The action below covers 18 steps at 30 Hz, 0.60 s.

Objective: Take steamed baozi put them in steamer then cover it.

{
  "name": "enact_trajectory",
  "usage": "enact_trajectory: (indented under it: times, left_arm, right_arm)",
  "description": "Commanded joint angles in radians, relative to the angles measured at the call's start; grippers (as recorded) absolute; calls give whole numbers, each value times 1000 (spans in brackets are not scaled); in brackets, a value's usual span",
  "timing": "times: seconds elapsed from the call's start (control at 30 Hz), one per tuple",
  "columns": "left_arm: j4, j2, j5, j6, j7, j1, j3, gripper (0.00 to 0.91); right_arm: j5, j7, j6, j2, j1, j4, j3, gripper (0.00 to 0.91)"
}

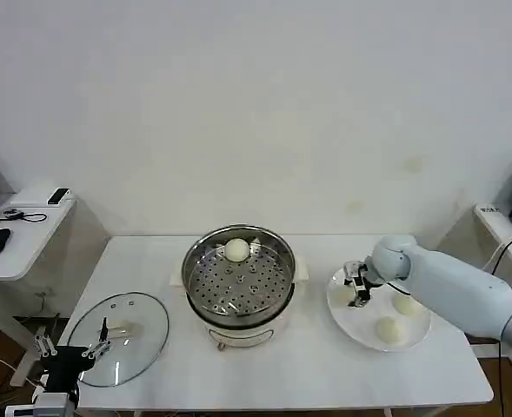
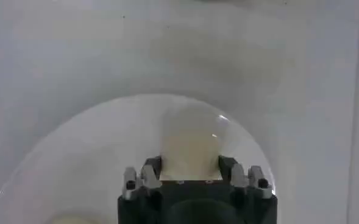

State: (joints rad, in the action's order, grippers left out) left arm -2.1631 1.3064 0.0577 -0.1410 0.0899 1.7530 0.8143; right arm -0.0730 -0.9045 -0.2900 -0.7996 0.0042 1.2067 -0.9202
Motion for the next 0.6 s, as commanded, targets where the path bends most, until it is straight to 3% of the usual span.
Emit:
enact_trajectory:
  times: [0.03,0.2,0.33,0.6]
  left_arm:
    - [-6,0,0,-1,-1,1,-1,907]
    - [-12,-3,1,-2,-2,0,-3,907]
    - [-19,-3,0,-2,-1,3,-3,907]
    - [-34,0,5,-2,0,11,-14,907]
  right_arm:
    - [23,-7,-13,82,121,91,-23,635]
    - [84,-4,-30,131,249,150,-63,635]
    - [131,2,-97,137,379,195,-113,645]
    - [323,18,-190,31,643,291,-244,655]
